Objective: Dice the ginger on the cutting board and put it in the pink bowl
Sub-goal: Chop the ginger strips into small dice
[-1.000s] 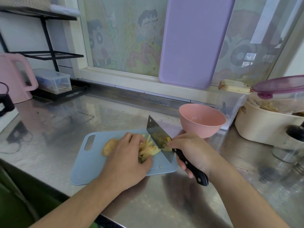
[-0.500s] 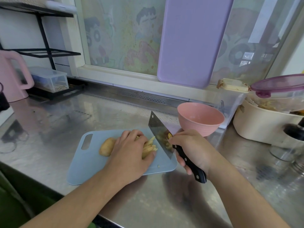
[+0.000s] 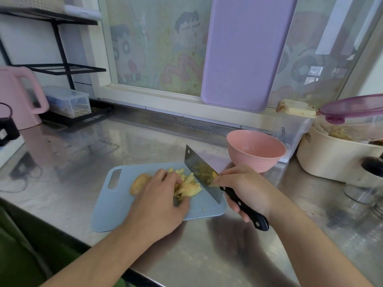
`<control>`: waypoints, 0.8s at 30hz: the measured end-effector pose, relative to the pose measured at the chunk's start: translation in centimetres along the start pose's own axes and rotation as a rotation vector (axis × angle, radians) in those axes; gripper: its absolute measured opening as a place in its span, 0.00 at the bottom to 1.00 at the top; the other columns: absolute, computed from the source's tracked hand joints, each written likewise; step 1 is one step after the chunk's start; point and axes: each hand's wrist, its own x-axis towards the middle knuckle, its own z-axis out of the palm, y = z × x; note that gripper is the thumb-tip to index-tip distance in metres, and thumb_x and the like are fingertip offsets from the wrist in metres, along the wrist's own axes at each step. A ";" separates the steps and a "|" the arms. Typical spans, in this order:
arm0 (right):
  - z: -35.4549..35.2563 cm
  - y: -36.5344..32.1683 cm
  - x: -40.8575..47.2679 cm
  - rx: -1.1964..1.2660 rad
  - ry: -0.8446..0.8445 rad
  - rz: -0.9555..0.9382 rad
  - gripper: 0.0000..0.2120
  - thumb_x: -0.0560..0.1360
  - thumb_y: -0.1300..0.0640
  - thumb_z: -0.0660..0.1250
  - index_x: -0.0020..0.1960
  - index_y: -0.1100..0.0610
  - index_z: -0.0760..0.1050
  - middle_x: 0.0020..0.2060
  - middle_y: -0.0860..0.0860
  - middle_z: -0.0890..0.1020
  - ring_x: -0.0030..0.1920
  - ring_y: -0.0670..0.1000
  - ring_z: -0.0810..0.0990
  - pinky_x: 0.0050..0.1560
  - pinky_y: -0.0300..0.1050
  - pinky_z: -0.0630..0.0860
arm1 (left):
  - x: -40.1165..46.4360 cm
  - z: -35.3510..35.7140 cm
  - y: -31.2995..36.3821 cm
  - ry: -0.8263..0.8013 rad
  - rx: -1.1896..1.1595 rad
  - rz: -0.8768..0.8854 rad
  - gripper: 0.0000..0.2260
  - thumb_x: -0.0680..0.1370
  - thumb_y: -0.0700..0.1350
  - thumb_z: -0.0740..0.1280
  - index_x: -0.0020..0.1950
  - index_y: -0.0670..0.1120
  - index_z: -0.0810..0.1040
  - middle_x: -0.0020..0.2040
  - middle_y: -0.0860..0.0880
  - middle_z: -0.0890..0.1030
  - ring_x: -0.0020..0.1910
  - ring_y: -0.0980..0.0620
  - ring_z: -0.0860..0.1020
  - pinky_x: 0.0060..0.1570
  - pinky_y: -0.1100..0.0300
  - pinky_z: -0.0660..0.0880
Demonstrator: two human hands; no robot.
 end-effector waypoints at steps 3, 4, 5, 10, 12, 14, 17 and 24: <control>-0.2 -0.3 -0.3 -0.011 -0.043 -0.006 0.22 0.80 0.55 0.67 0.27 0.53 0.76 0.25 0.62 0.72 0.20 0.55 0.67 0.26 0.43 0.66 | 0.4 -0.1 0.2 -0.020 -0.020 -0.007 0.14 0.79 0.60 0.69 0.62 0.59 0.74 0.56 0.62 0.69 0.54 0.58 0.73 0.54 0.57 0.77; -0.3 -0.4 -0.4 -0.012 -0.048 -0.007 0.22 0.80 0.55 0.67 0.27 0.53 0.76 0.25 0.61 0.73 0.20 0.54 0.67 0.26 0.43 0.66 | 0.6 -0.1 0.2 -0.023 -0.020 -0.015 0.14 0.79 0.60 0.69 0.62 0.59 0.74 0.56 0.62 0.69 0.53 0.58 0.73 0.54 0.57 0.77; -0.3 -0.4 -0.4 -0.012 -0.048 -0.007 0.22 0.80 0.55 0.67 0.27 0.53 0.75 0.25 0.61 0.73 0.19 0.54 0.67 0.26 0.43 0.66 | 0.7 -0.1 0.1 -0.025 -0.022 -0.023 0.14 0.79 0.60 0.70 0.62 0.60 0.75 0.56 0.62 0.69 0.52 0.59 0.73 0.53 0.58 0.76; -0.4 -0.2 -0.3 0.015 0.001 -0.008 0.19 0.80 0.58 0.65 0.30 0.56 0.75 0.24 0.61 0.72 0.18 0.55 0.67 0.24 0.41 0.66 | 1.2 0.4 0.2 0.002 -0.005 -0.015 0.21 0.75 0.66 0.69 0.65 0.61 0.74 0.59 0.62 0.69 0.61 0.58 0.70 0.59 0.58 0.72; -0.3 -0.1 -0.2 0.022 0.023 -0.010 0.18 0.80 0.59 0.65 0.31 0.58 0.74 0.24 0.61 0.72 0.18 0.55 0.67 0.24 0.41 0.66 | 1.5 0.9 0.4 0.000 0.024 0.011 0.22 0.77 0.65 0.69 0.68 0.58 0.75 0.60 0.60 0.69 0.64 0.56 0.67 0.63 0.59 0.69; -0.3 0.0 -0.1 0.022 0.036 -0.009 0.17 0.80 0.59 0.65 0.32 0.59 0.74 0.23 0.61 0.72 0.18 0.55 0.67 0.24 0.41 0.66 | 2.0 1.3 0.6 -0.023 0.038 0.019 0.22 0.79 0.62 0.69 0.71 0.56 0.75 0.61 0.58 0.70 0.64 0.55 0.67 0.63 0.61 0.66; -0.3 0.1 0.1 0.022 0.041 -0.003 0.16 0.79 0.59 0.65 0.34 0.60 0.75 0.23 0.61 0.72 0.18 0.55 0.67 0.24 0.41 0.66 | 2.5 1.4 0.8 -0.058 0.024 0.034 0.21 0.80 0.59 0.69 0.72 0.57 0.75 0.60 0.59 0.70 0.64 0.55 0.67 0.59 0.63 0.64; -0.5 0.3 0.2 0.022 0.060 0.014 0.13 0.81 0.58 0.64 0.39 0.62 0.75 0.24 0.61 0.72 0.18 0.55 0.67 0.25 0.42 0.66 | 2.6 0.9 0.6 -0.144 -0.031 0.087 0.18 0.80 0.55 0.71 0.70 0.58 0.77 0.60 0.62 0.71 0.65 0.59 0.66 0.62 0.64 0.64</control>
